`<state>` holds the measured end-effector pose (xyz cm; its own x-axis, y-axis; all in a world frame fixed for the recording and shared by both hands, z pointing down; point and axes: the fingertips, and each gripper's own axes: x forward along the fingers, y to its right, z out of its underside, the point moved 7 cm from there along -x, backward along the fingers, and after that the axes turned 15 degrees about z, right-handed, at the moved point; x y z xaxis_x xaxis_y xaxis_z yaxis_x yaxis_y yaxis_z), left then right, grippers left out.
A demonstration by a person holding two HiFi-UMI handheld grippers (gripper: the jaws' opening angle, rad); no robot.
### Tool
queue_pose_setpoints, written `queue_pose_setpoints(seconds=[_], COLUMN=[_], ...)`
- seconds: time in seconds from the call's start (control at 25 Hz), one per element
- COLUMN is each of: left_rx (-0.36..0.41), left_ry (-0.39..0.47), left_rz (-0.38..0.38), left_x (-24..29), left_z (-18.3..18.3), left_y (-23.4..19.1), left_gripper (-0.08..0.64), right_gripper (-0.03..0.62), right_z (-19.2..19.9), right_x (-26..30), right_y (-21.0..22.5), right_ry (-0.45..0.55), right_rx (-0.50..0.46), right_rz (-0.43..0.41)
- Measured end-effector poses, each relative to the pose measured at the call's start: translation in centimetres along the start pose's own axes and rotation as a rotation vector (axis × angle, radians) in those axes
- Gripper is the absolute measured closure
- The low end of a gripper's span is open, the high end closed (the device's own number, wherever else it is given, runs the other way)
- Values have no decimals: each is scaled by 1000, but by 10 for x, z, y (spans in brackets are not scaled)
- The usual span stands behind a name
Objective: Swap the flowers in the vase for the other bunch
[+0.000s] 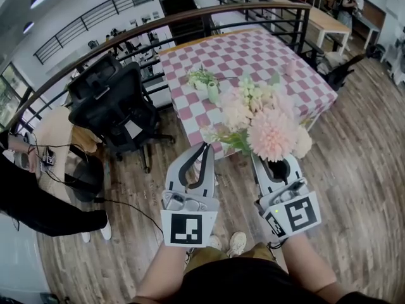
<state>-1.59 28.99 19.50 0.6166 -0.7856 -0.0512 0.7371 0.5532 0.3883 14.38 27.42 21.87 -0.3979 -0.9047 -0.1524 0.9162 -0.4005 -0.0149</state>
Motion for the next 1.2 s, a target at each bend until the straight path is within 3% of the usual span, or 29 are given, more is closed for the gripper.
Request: queue_pose_setpoints(seconds=[0.08, 0.16, 1.2], left_rx=[-84, -117, -136], left_ry=[22, 32, 37], left_rz=[-30, -41, -40], left_x=[2, 3, 15], left_z=[2, 2, -9], left_y=[5, 9, 19], left_gripper=[551, 551, 551], right_gripper=[529, 529, 529], right_z=[-1, -1, -9], right_x=[-2, -4, -15], right_y=[5, 9, 35], right_ry=[2, 5, 33], right_rx=[2, 1, 28], right_rz=[1, 4, 4])
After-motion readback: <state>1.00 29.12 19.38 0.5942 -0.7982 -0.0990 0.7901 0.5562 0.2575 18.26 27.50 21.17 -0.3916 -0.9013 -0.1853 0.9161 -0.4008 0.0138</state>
